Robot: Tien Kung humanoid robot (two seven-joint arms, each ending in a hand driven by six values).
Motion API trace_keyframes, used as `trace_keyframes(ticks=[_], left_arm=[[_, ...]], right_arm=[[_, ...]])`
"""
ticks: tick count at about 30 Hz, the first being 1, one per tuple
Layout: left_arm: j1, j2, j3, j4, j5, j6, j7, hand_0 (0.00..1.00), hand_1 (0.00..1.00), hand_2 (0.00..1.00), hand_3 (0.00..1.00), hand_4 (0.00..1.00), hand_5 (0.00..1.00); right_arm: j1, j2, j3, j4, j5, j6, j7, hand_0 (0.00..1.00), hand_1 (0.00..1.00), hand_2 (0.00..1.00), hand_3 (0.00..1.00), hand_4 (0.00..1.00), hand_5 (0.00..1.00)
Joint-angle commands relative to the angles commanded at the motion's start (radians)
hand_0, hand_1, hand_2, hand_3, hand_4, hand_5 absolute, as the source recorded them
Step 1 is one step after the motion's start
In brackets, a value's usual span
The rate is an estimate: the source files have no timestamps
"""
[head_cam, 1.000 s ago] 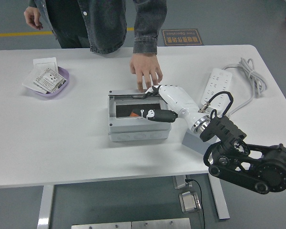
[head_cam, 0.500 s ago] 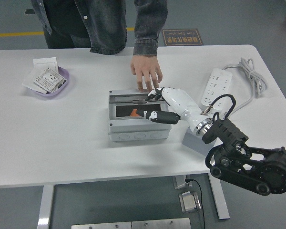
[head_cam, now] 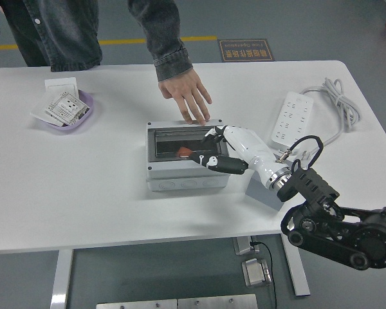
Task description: Pick up the cylinder from the cube,place it in the box,flap close box
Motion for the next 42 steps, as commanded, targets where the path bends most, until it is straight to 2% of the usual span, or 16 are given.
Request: trace_keyframes(ticks=[7, 14, 19, 22, 27, 30, 32, 33, 35, 42], left_arm=[[-0.002, 0.0, -0.001, 0.0, 0.006, -0.001, 0.0, 0.594, 0.618, 0.555, 0.572, 0.467, 0.275], [0.0, -0.002, -0.033, 0.0, 0.032, -0.004, 0.009, 0.594, 0.617, 0.555, 0.572, 0.464, 0.273], [0.004, -0.005, -0.058, 0.0, 0.052, -0.006, 0.016, 0.593, 0.616, 0.554, 0.571, 0.463, 0.27], [0.005, -0.006, -0.066, 0.0, 0.058, -0.006, 0.017, 0.592, 0.616, 0.554, 0.572, 0.464, 0.266], [0.007, -0.008, -0.079, 0.0, 0.066, -0.007, 0.018, 0.593, 0.615, 0.553, 0.571, 0.467, 0.265], [0.009, -0.009, -0.089, 0.0, 0.074, -0.007, 0.02, 0.593, 0.615, 0.553, 0.571, 0.467, 0.265], [0.009, -0.01, -0.097, 0.0, 0.08, -0.007, 0.021, 0.593, 0.615, 0.553, 0.571, 0.467, 0.265], [0.01, -0.01, -0.099, 0.0, 0.082, -0.007, 0.022, 0.592, 0.614, 0.553, 0.571, 0.468, 0.263], [0.01, -0.011, -0.104, 0.0, 0.085, -0.007, 0.022, 0.592, 0.614, 0.553, 0.571, 0.468, 0.263], [0.01, -0.014, -0.119, 0.0, 0.098, -0.007, 0.024, 0.592, 0.614, 0.553, 0.571, 0.469, 0.263]], right_arm=[[-0.026, -0.013, 0.059, 0.012, -0.012, -0.001, -0.003, 0.62, 0.665, 0.669, 0.604, 0.909, 0.87], [-0.124, -0.03, 0.207, 0.012, -0.03, -0.001, 0.006, 0.619, 0.665, 0.669, 0.604, 0.905, 0.869], [-0.225, -0.024, 0.339, 0.021, 0.041, -0.021, 0.087, 0.618, 0.662, 0.669, 0.603, 0.903, 0.869], [-0.287, -0.012, 0.423, 0.022, 0.128, -0.031, 0.16, 0.619, 0.661, 0.668, 0.608, 0.903, 0.868], [-0.388, 0.014, 0.567, 0.008, 0.317, -0.004, 0.301, 0.619, 0.652, 0.666, 0.628, 0.913, 0.859], [-0.427, 0.03, 0.64, -0.004, 0.425, 0.039, 0.379, 0.619, 0.652, 0.666, 0.628, 0.913, 0.859], [-0.449, 0.048, 0.693, -0.022, 0.507, 0.091, 0.435, 0.619, 0.652, 0.666, 0.628, 0.913, 0.859], [-0.457, 0.056, 0.71, -0.031, 0.537, 0.112, 0.453, 0.62, 0.647, 0.664, 0.665, 0.956, 0.854], [-0.473, 0.077, 0.756, -0.054, 0.621, 0.186, 0.49, 0.62, 0.647, 0.664, 0.665, 0.956, 0.854], [-0.502, 0.109, 0.853, -0.078, 0.892, 0.418, 0.498, 0.639, 0.672, 0.687, 0.697, 0.998, 0.891]])
